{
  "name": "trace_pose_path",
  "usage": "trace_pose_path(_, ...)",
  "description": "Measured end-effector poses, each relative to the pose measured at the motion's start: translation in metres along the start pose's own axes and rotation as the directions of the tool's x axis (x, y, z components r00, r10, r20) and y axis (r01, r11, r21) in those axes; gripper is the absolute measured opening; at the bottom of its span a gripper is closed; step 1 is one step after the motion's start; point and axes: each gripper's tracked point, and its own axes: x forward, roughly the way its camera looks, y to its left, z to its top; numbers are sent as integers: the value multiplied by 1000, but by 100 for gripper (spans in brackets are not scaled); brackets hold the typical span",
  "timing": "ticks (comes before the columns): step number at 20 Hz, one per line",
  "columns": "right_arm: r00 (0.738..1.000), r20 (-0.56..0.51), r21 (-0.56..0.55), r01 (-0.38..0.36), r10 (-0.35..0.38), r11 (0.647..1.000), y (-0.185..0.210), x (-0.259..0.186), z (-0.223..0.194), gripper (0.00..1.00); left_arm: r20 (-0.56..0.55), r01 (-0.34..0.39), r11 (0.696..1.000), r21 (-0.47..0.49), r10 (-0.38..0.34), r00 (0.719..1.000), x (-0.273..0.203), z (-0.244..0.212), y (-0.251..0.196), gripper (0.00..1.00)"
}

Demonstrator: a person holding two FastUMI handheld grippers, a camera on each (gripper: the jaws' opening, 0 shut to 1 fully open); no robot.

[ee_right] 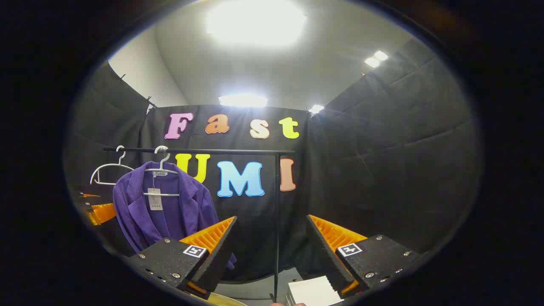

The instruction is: Grasp the clothes on the hanger with both hands and then place them into the laundry hamper below.

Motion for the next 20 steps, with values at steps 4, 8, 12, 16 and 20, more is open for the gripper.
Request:
trace_pose_path(4,1000,-18,12,-13,14,1000,0,0,1,96,17,-12,999,32,11,1000,2,2,2,100)
trace_pose_path(8,998,-32,17,-45,45,999,0,0,3,96,-4,-19,1000,3,19,1000,-11,-3,8,100)
trace_pose_path(12,996,-46,1,-75,75,997,1,1,5,96,-34,-34,999,-4,34,999,-16,-10,10,96)
trace_pose_path(16,993,-55,-19,-102,101,995,5,3,6,96,-56,-62,998,-27,60,997,-23,-15,13,100)
trace_pose_path(20,987,-76,-11,-146,144,989,8,4,5,96,-65,-115,992,-45,112,992,-31,-18,22,96)
